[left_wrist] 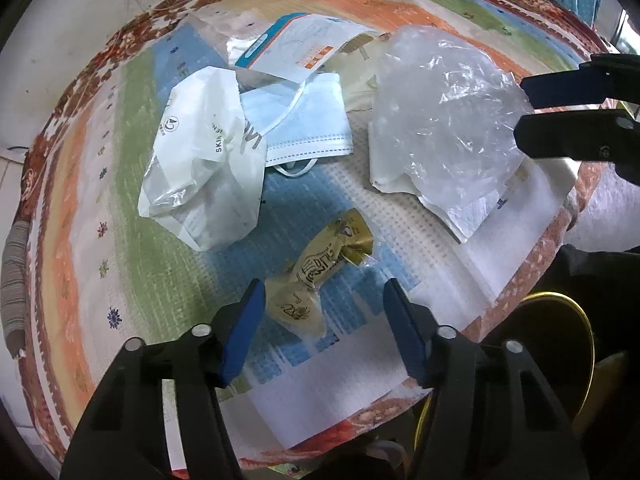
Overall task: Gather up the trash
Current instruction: 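Grasp the gold candy wrapper with the left tool while the right tool grasps the clear plastic bag, then carry the gold wrapper and clear bag in both tools over the bin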
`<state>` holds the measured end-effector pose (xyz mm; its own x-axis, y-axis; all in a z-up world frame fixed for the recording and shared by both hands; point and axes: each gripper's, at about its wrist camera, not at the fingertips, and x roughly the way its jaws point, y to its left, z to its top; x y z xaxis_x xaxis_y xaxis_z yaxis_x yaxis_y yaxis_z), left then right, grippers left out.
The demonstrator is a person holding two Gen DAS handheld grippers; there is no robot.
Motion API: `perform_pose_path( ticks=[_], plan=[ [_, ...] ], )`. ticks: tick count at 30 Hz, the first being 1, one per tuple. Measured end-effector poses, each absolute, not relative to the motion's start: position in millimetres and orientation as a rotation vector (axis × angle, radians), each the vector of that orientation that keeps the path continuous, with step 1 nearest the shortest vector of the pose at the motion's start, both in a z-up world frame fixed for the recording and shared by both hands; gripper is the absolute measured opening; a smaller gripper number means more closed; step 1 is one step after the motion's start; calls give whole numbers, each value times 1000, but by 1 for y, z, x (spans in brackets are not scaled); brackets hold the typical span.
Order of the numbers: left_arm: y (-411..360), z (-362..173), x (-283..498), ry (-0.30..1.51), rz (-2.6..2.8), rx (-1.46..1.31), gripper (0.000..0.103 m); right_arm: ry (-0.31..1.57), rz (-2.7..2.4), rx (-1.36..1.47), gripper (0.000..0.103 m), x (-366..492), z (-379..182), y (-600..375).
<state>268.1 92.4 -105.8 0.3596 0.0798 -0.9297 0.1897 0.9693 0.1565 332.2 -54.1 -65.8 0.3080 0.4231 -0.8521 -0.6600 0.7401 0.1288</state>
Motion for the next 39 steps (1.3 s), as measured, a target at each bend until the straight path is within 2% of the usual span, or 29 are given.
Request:
perform_pose_path(
  ticks=[5,6,11,16,26,29,39],
  plan=[
    [91,-107,268,1205,-77,245,27,1032,721,-276,19,333,-71,-57],
    [92,-105,267,1202,-76,240,25,1024,707,-271,16,334,-70,-60],
    [95,-99,270,1206,-66,159,5,1021,708,-244,13,338,-65,-66],
    [108,-89,273,1201,-19,24,4,1001,711,-214,11,338,-53,-70],
    [121,-68,259,1180,82,-76,3,952,704,-211,11,323,-32,-83],
    [134,-56,252,1171,147,-207,3,933,710,-209,11,315,-24,-86],
    [123,-11,221,1055,149,-362,3,848,735,-189,11,278,7,-96]
  ],
)
